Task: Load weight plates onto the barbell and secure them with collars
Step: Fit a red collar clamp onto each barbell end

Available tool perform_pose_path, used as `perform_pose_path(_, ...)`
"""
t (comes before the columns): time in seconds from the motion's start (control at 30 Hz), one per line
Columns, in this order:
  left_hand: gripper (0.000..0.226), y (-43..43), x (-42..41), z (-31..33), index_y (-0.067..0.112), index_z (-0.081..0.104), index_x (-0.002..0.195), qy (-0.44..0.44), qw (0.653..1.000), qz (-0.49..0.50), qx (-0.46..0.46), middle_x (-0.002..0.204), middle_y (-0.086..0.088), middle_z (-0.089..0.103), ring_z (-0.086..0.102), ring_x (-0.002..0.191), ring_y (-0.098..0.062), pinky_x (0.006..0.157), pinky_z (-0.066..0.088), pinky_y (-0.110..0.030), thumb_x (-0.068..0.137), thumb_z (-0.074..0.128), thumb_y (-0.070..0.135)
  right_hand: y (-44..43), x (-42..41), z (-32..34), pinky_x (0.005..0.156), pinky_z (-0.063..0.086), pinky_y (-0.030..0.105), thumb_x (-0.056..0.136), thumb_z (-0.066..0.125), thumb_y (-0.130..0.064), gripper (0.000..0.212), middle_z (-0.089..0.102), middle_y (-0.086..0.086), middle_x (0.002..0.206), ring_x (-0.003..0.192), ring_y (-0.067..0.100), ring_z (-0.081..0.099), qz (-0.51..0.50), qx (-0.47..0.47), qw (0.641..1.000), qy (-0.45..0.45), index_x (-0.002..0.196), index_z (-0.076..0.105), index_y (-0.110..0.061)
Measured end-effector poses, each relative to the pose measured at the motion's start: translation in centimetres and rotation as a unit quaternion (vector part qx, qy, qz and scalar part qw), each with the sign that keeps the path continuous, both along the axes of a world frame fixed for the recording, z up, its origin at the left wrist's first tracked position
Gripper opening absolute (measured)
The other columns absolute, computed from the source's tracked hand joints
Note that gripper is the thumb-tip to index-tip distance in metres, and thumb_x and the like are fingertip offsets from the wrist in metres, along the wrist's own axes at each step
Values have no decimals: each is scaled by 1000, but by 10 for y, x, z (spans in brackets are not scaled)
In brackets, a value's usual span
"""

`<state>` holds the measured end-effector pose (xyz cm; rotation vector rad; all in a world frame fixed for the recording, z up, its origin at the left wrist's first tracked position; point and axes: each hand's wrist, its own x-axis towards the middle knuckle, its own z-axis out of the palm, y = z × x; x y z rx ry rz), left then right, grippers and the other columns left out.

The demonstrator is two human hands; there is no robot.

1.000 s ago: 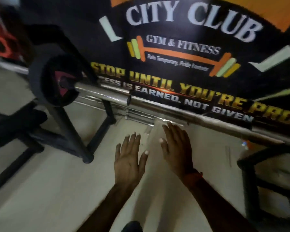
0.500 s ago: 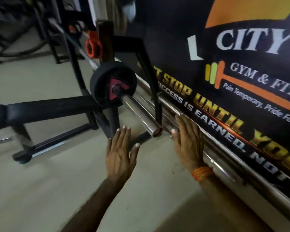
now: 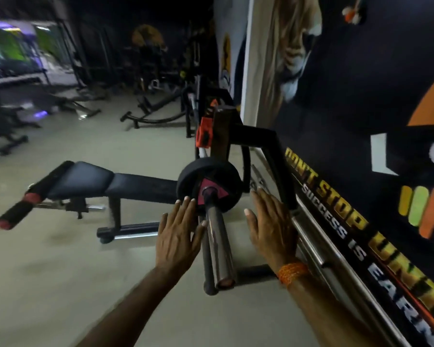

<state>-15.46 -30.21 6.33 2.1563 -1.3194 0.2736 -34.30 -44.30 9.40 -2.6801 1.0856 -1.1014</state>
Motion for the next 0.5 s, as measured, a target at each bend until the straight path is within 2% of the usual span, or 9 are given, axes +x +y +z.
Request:
perform_pose_path(0.17,75,-46,50,37,28,18,159,-27,1000,0,0,166,3,20,12,153,-15,125,10,-42,96,13,70,-53,53,26,116,38,48,105,30,-52,57,40,3,160,146,24,37,47,35,998,4,154,39,-23)
perform_pose_path(0.23,78,-72,73,54,25,24,157,-50,999,7,3,164,0,26,21,152,-19,122,15,-41,95,13,71,-75,74,34,114,40,46,103,28,-57,62,42,4,158,145,23,39,68,49,996,10,153,40,-22)
perform_pose_path(0.3,77,-100,95,71,24,28,156,-57,998,16,0,163,0,30,27,150,-20,120,22,-41,96,18,70,-98,94,44,114,41,45,101,36,-57,64,42,3,158,146,23,38,90,68,993,20,153,39,-20)
perform_pose_path(0.37,73,-127,115,83,24,28,156,-29,999,14,-11,162,0,31,29,149,-20,119,27,-42,98,25,68,-119,113,56,116,38,39,99,48,-54,65,41,1,159,147,21,36,120,95,988,34,155,37,-22)
perform_pose_path(0.43,73,-154,135,92,22,30,155,9,1000,2,-14,160,-3,35,32,147,-21,117,31,-43,98,32,67,-137,131,69,112,32,26,96,56,-56,68,43,-2,157,144,17,41,153,123,979,53,154,38,-26)
perform_pose_path(0.5,79,-181,154,99,17,32,155,89,996,-4,-5,158,-7,38,38,143,-25,114,37,-45,95,38,69,-151,147,80,108,33,23,91,65,-56,69,50,-4,153,139,15,47,192,182,961,75,151,44,-29)
